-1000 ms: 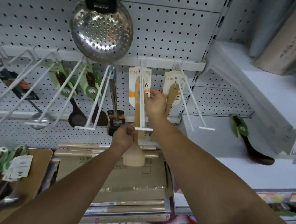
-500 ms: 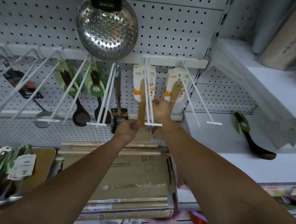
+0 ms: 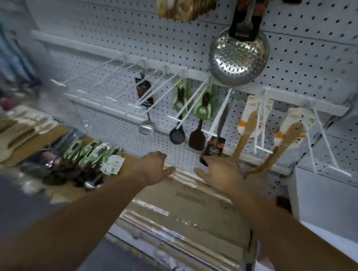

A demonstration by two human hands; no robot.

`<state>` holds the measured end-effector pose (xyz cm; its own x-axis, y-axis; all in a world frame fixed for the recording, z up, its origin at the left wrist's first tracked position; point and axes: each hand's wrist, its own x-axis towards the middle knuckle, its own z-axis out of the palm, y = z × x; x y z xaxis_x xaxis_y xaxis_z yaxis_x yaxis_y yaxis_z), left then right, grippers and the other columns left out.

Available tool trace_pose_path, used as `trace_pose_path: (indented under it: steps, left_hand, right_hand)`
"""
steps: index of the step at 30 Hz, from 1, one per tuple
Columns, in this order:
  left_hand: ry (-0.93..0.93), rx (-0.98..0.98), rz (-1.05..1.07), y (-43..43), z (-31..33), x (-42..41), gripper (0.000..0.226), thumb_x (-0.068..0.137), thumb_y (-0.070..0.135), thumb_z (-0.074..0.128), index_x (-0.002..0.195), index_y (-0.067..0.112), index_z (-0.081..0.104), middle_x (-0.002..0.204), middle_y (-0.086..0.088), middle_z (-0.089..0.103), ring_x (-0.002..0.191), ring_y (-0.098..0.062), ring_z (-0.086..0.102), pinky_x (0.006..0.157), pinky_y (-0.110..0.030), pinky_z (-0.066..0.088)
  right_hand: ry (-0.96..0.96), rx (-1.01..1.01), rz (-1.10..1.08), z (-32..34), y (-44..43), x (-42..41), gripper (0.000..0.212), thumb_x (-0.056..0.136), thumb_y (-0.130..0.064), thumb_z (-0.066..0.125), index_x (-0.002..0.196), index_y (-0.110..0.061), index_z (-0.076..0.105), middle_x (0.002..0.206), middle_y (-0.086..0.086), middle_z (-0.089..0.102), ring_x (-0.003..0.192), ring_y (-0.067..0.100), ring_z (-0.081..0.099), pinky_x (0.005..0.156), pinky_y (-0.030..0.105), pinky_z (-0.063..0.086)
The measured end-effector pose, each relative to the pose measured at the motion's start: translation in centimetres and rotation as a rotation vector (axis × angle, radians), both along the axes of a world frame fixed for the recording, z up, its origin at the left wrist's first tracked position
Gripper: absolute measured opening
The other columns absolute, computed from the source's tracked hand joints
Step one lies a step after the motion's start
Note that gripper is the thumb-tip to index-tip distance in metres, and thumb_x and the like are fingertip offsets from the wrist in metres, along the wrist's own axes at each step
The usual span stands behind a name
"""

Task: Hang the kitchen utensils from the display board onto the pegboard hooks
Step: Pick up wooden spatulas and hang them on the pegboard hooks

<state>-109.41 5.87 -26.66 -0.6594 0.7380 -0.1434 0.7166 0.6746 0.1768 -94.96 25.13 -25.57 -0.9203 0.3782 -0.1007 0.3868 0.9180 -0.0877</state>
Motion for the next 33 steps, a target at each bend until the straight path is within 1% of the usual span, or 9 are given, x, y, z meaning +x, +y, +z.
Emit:
trace_pose_path:
  steps: [3, 7, 9, 13, 17, 21, 24, 29, 33]
  left_hand:
    - [0.024, -0.041, 0.124, -6.9, 1.0, -0.5, 0.066, 0.091, 0.064, 0.04, 0.132, 0.013, 0.051, 0.134, -0.012, 0.055, 0.121, -0.03, 0.052, 0.1, -0.042, 0.045]
    - [-0.011, -0.034, 0.322, -16.2, 2.0, -1.3, 0.068, 0.085, 0.071, 0.037, 0.123, 0.019, 0.057, 0.124, -0.008, 0.06, 0.11, -0.028, 0.058, 0.091, -0.038, 0.049]
    - [-0.023, -0.032, 0.403, -20.9, 2.2, -1.9, 0.068, 0.081, 0.074, 0.033, 0.116, 0.023, 0.059, 0.114, -0.006, 0.063, 0.1, -0.026, 0.061, 0.084, -0.038, 0.052]
    - [-0.005, -0.024, 0.499, -29.4, 2.6, -3.0, 0.062, 0.085, 0.068, 0.04, 0.121, 0.022, 0.06, 0.118, -0.006, 0.064, 0.104, -0.028, 0.062, 0.086, -0.042, 0.053]
    - [0.009, -0.014, 0.614, -37.7, 1.7, -5.2, 0.055, 0.089, 0.062, 0.044, 0.121, 0.02, 0.057, 0.118, -0.007, 0.062, 0.104, -0.03, 0.061, 0.084, -0.042, 0.054]
    - [0.005, -0.031, 0.68, -46.4, 0.4, -8.9, 0.067, 0.081, 0.07, 0.036, 0.119, 0.019, 0.057, 0.118, -0.006, 0.061, 0.107, -0.031, 0.061, 0.087, -0.045, 0.053]
    - [-0.015, -0.014, 0.712, -52.4, -0.2, -12.3, 0.075, 0.078, 0.071, 0.032, 0.127, 0.019, 0.055, 0.127, -0.005, 0.059, 0.116, -0.029, 0.057, 0.094, -0.043, 0.05]
    - [0.021, -0.038, 0.729, -60.6, -1.0, -18.2, 0.064, 0.09, 0.064, 0.04, 0.134, 0.019, 0.05, 0.134, -0.006, 0.056, 0.122, -0.026, 0.053, 0.104, -0.038, 0.042]
    - [0.067, -0.064, 0.708, -65.0, -1.1, -22.6, 0.08, 0.089, 0.069, 0.039, 0.148, 0.014, 0.035, 0.149, -0.007, 0.043, 0.137, -0.026, 0.04, 0.116, -0.038, 0.029]
  right_hand:
    - [0.0, -0.034, 0.211, -0.6, -4.5, -2.8, 0.071, 0.094, -0.071, 0.034, 0.145, -0.022, 0.042, 0.145, 0.003, 0.052, 0.128, 0.026, 0.051, 0.104, 0.04, 0.042]
    - [0.017, -0.115, 0.385, -1.2, -12.0, -6.8, 0.058, 0.1, -0.056, 0.039, 0.145, -0.021, 0.044, 0.145, 0.003, 0.051, 0.132, 0.025, 0.047, 0.111, 0.035, 0.033]
    - [0.031, -0.11, 0.465, -1.3, -16.0, -8.9, 0.05, 0.1, -0.049, 0.038, 0.139, -0.02, 0.048, 0.14, 0.003, 0.054, 0.128, 0.025, 0.05, 0.11, 0.036, 0.035]
    - [0.009, -0.087, 0.605, -0.7, -24.0, -13.3, 0.052, 0.099, -0.047, 0.043, 0.142, -0.018, 0.045, 0.139, 0.007, 0.054, 0.126, 0.029, 0.051, 0.105, 0.044, 0.042]
    - [0.014, -0.063, 0.726, -1.1, -32.9, -18.4, 0.051, 0.096, -0.055, 0.044, 0.134, -0.021, 0.05, 0.13, 0.004, 0.06, 0.116, 0.026, 0.057, 0.093, 0.037, 0.048]
    - [-0.019, -0.083, 0.798, -2.0, -42.1, -24.3, 0.053, 0.096, -0.05, 0.047, 0.136, -0.017, 0.05, 0.13, 0.007, 0.06, 0.116, 0.028, 0.057, 0.094, 0.039, 0.048]
    - [-0.031, -0.087, 0.818, -2.4, -48.8, -28.5, 0.054, 0.096, -0.054, 0.045, 0.135, -0.017, 0.052, 0.126, 0.006, 0.062, 0.111, 0.028, 0.06, 0.09, 0.037, 0.049]
    - [-0.034, -0.083, 0.857, -2.1, -57.5, -35.0, 0.057, 0.096, -0.06, 0.039, 0.13, -0.016, 0.052, 0.117, 0.011, 0.064, 0.107, 0.031, 0.061, 0.091, 0.04, 0.05]
    - [-0.03, -0.065, 0.881, -2.3, -62.1, -40.5, 0.079, 0.087, -0.075, 0.028, 0.146, -0.022, 0.036, 0.13, 0.008, 0.06, 0.12, 0.029, 0.056, 0.103, 0.043, 0.044]
